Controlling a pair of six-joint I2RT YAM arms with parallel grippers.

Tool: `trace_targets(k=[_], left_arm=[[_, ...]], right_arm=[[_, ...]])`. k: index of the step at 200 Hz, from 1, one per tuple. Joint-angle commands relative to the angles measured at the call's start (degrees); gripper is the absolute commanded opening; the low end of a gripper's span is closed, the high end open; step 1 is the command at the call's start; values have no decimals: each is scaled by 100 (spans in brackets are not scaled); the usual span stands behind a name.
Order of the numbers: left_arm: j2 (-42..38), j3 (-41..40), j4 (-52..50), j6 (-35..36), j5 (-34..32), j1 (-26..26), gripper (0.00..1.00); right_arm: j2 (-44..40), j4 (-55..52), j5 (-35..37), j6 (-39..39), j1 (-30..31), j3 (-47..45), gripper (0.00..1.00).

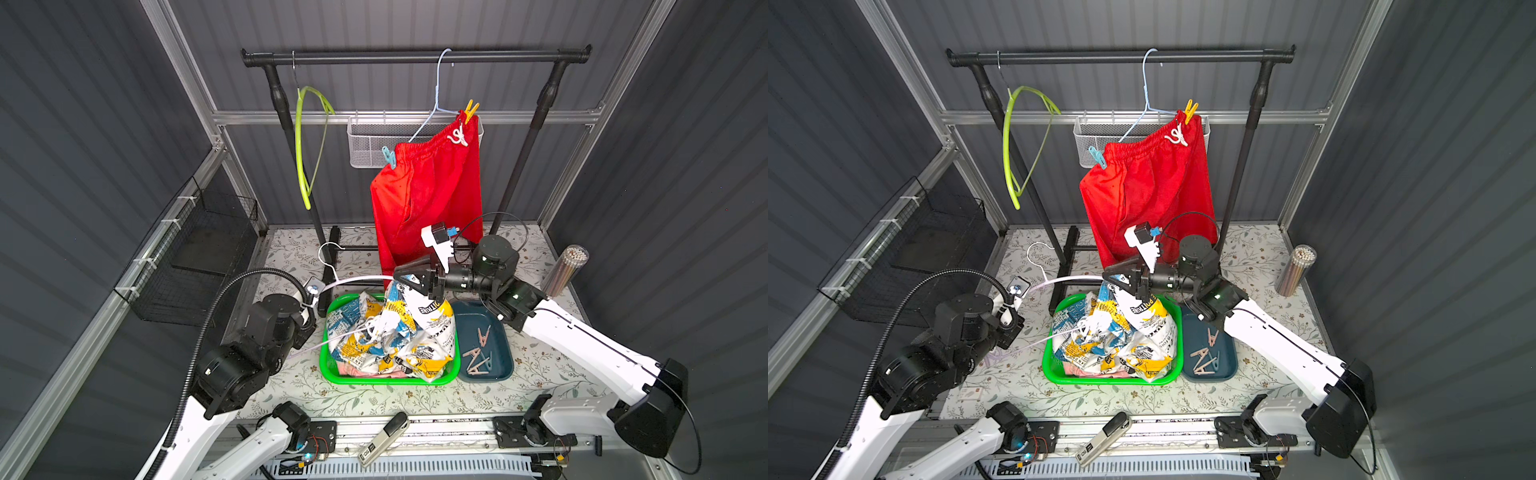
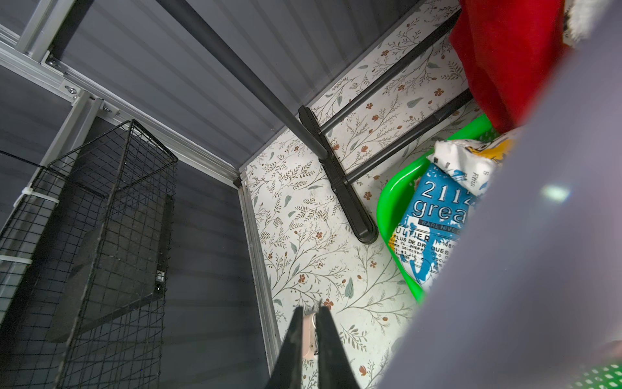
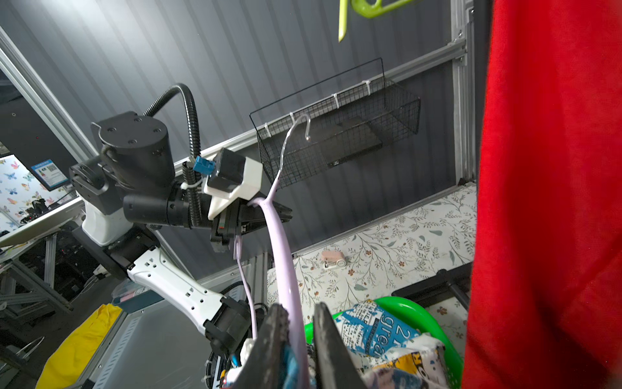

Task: Remove the clothespins securing shorts to the hanger
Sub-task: Remove the shorts from the hanger.

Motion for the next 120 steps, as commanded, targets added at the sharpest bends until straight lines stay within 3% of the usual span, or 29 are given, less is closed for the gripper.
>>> trace_targets(k=[1,40,120], left_arm=[[-14,200,712,-569,212,28,0],[-21,248,690,-578,124,22,0],[63,744,185,-526,-648,22,0]], right_arm=[[29,636,-70,418,27,-119,16],[24,567,-43,402,-10,-155,0],[-531,-918,883,-623,-9,-218,0]])
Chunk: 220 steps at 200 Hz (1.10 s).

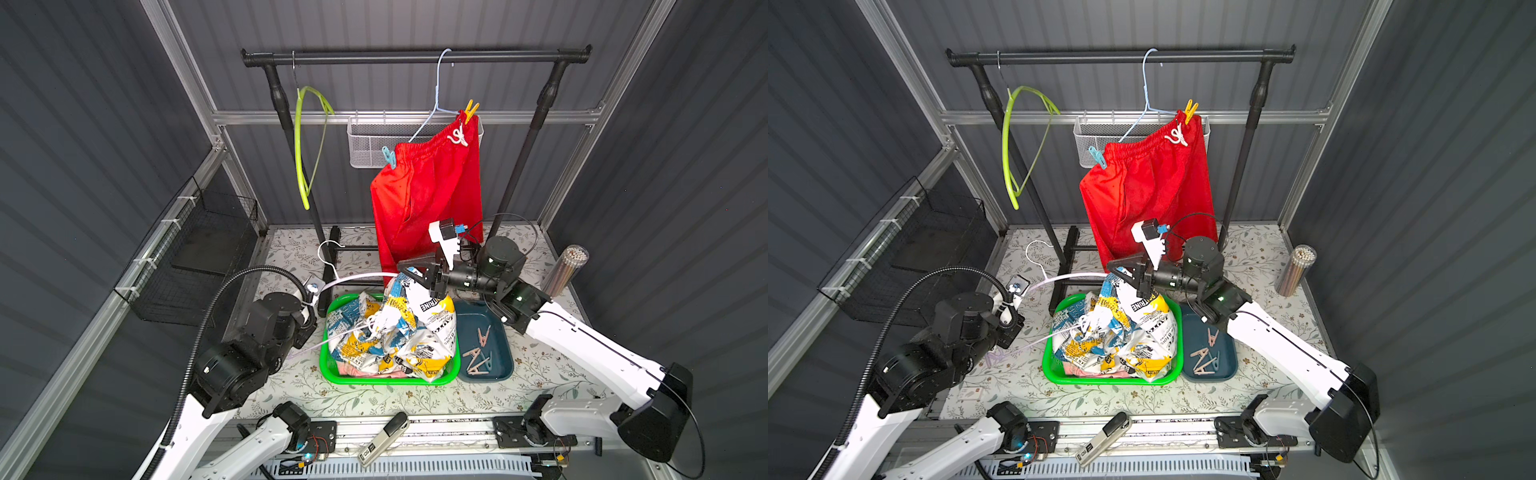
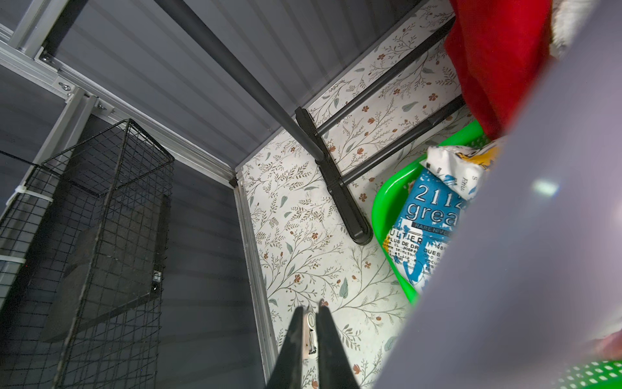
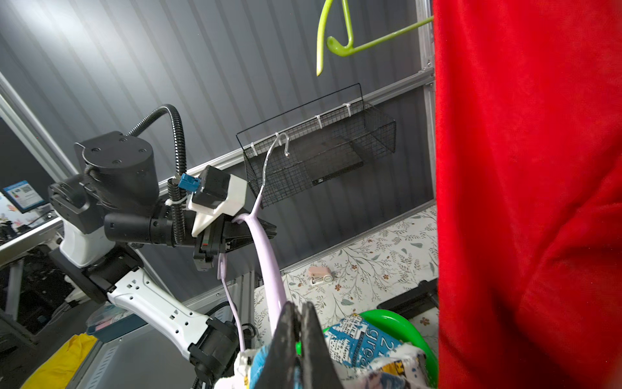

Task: Remove the clothespins securing shorts to the hanger
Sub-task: Remove the shorts from the hanger.

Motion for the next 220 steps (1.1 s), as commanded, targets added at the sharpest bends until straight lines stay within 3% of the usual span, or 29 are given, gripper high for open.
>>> trace_targets(k=[1,62,114,135,220], left_arm=[[-31,495,364,-418,-544,27,0],[27,1058,65,-256,-1444,25,0],[198,1536,-107,-780,-1954,25,0],[243,1567,-3,-899,-1928,25,0],[217,1913,211,-1387,-1695,27,0]], right_arm=[[-264,-756,369,-449,32,-112,0],[-704,-1263,1012,-642,32,-343,0],[-967,-1599,1394,-648,65,-307,0],[-775,-1635,1517,-675,211,-71,0],[1599,-1335,2049,-295,1148,1539,0]])
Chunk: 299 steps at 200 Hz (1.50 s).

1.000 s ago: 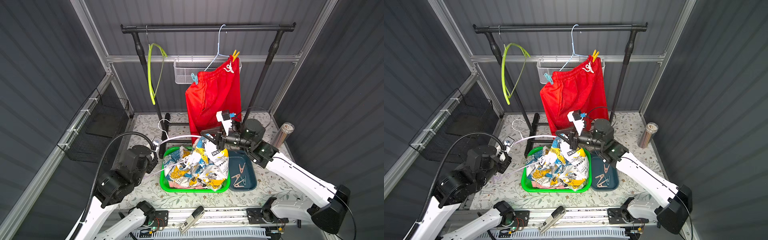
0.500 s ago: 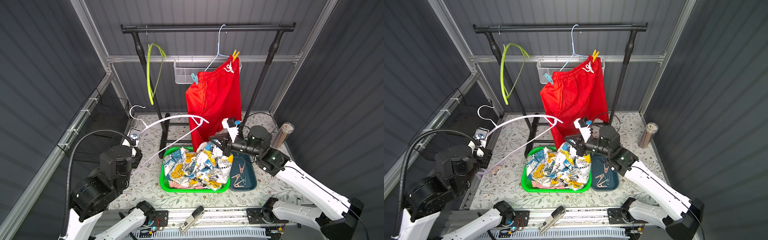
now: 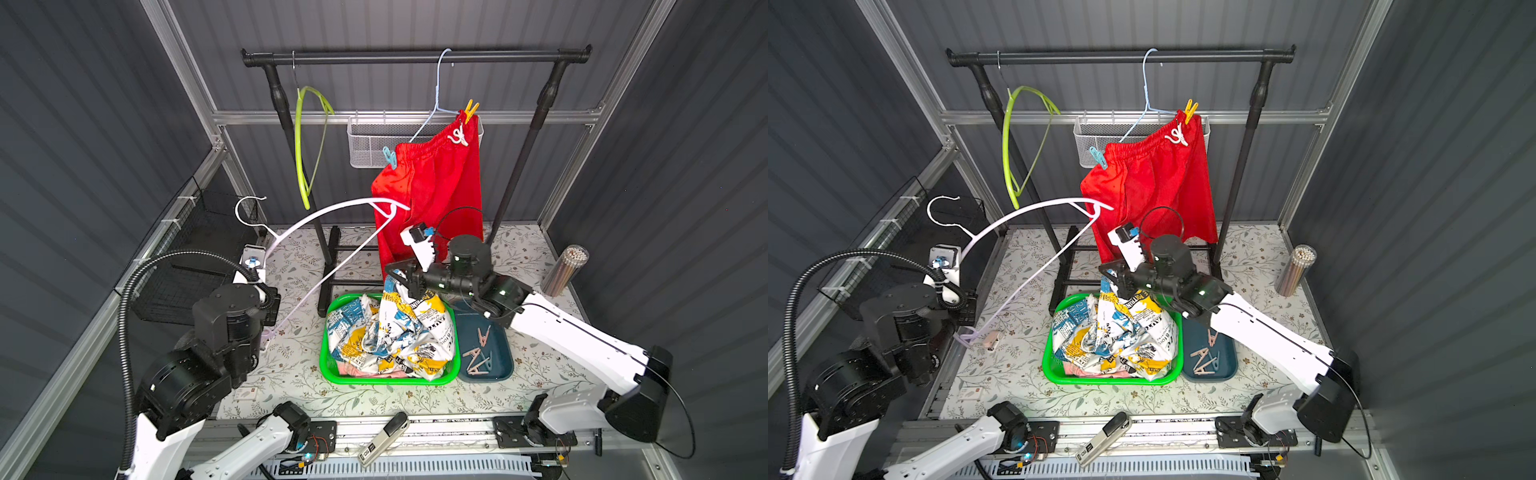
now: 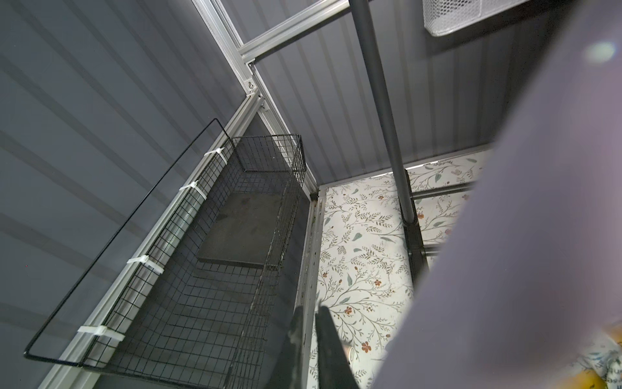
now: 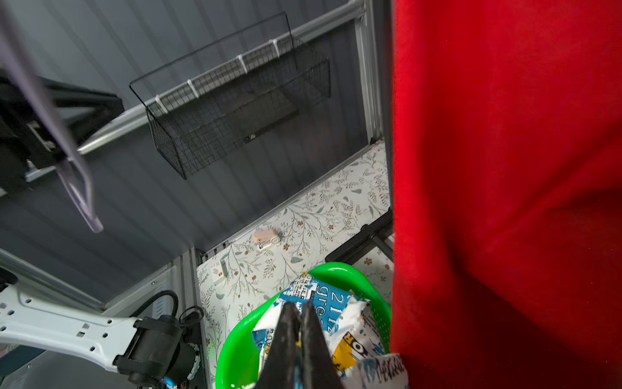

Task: Remove the clothespins securing shorts to the hanger
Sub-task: Place the shorts in the basket.

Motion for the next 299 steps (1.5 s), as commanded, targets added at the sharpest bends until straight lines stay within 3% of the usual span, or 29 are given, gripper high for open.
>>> trace_targets(k=[1,52,105,158,179,217,257,299], left_arm=[[-35,231,230,-325,43,19,0],[52,253,217,-389,12,19,0],[128,107,377,-305,9,19,0],[247,-38,563,-324,103,19,0],[303,-23,553,-342,173,19,0],[342,-4,460,-383,175,19,0],[307,18,430,-419,278,19,0],[436,101,285,-391,272,19,0]], right_arm=[[489,249,148,181,247,368,0],[1780,637,-509,831,430,1124,0],[2334,106,-731,911,645,1229,0],[2522,-974,-597,440,849,1404,23],[2437,-1342,-379,250,854,1470,35],[1987,-2032,400,-154,854,1353,48],[1217,-2293,1176,-359,801,955,54],[384,-2595,1511,-625,766,741,58]])
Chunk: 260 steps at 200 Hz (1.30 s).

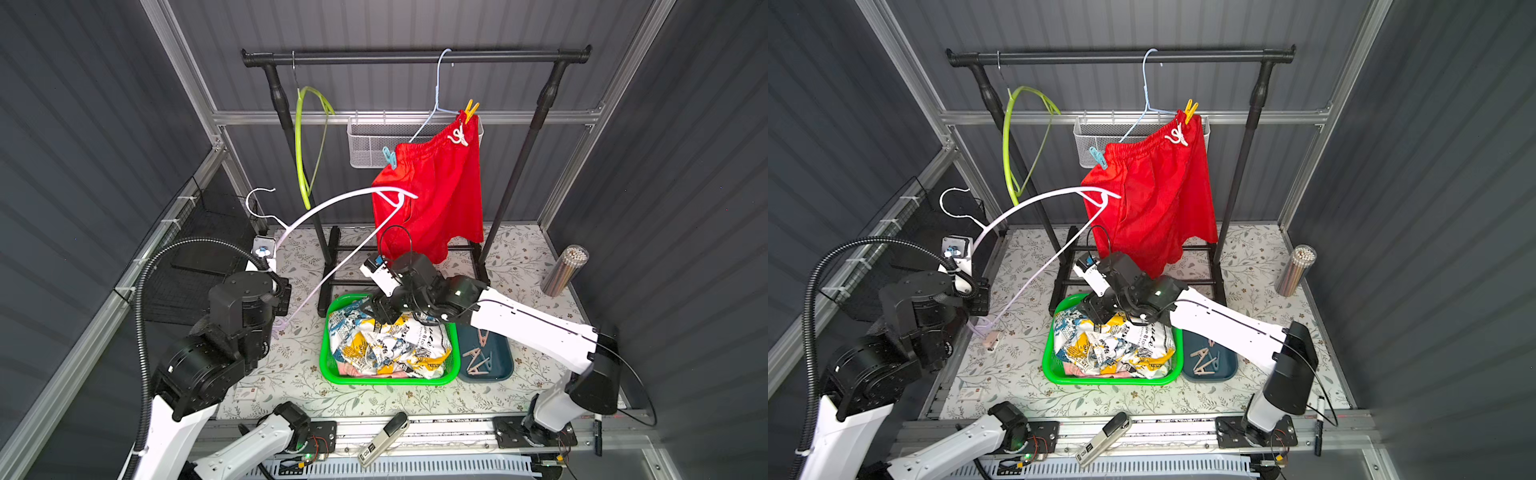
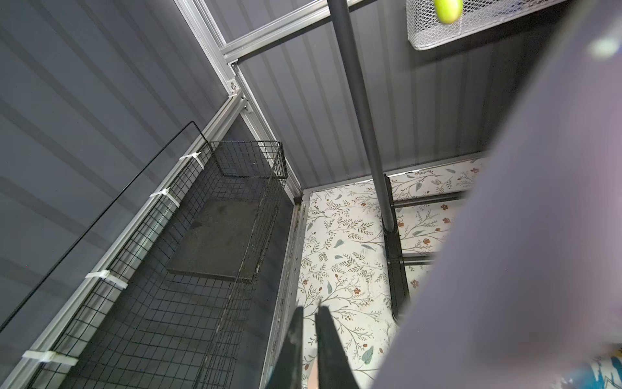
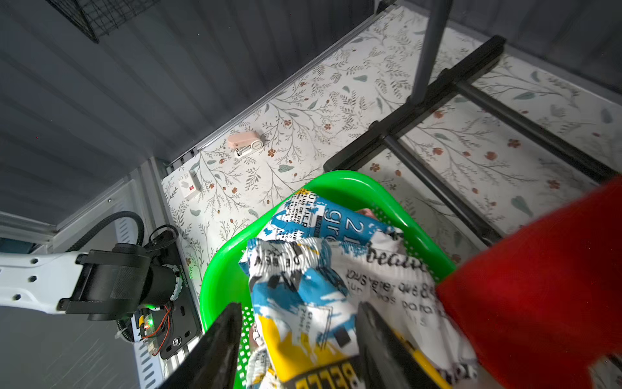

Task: Remove the clothespins securing shorts to the hanger
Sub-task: Place the shorts in the basket, then place the hanger on the clothesline.

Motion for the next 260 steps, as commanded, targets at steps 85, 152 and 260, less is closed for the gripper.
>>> trace_targets(k=[85,152,260], left_arm=[[680,230,-937,219,356,19,0],[1249,227,-1134,616,1474,19,0],[1179,91,-1266,796,2385,19,0]], right_arm=[[-2259,-1304,1008,-820,-1465,-230,68],[-1839,-2068,211,-1479,-1803,1271,73],[-769,-2246,531,-2140,-1200,1693,64]])
